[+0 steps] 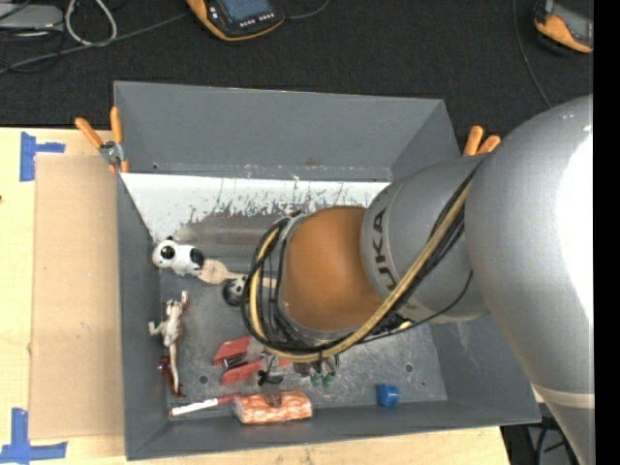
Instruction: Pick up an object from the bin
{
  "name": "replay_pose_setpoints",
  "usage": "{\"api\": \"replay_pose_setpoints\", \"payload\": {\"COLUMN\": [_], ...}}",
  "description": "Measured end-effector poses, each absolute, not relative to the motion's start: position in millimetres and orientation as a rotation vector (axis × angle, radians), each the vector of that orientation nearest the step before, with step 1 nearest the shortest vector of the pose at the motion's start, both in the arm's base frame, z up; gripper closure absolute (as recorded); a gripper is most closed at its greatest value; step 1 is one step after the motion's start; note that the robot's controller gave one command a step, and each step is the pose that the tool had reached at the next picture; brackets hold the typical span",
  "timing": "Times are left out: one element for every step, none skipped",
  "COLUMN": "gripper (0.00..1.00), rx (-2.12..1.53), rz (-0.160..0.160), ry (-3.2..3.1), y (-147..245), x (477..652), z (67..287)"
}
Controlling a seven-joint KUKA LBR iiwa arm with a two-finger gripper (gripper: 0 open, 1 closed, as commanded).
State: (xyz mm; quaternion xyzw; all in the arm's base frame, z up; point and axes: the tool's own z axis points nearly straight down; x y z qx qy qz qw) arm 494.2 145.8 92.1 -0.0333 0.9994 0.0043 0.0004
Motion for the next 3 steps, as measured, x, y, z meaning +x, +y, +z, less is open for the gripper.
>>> {"api": "replay_pose_setpoints", "payload": {"gripper": [1.0, 1.0, 1.0], "rx": [-0.104, -0.127, -0.139], "rz": [0.014, 0.013, 0.013], "ry": [3.139, 3.14, 3.139], "y": [146, 146, 146], "x": [494.2, 492.8, 494.0], "z": [92, 102, 107]}}
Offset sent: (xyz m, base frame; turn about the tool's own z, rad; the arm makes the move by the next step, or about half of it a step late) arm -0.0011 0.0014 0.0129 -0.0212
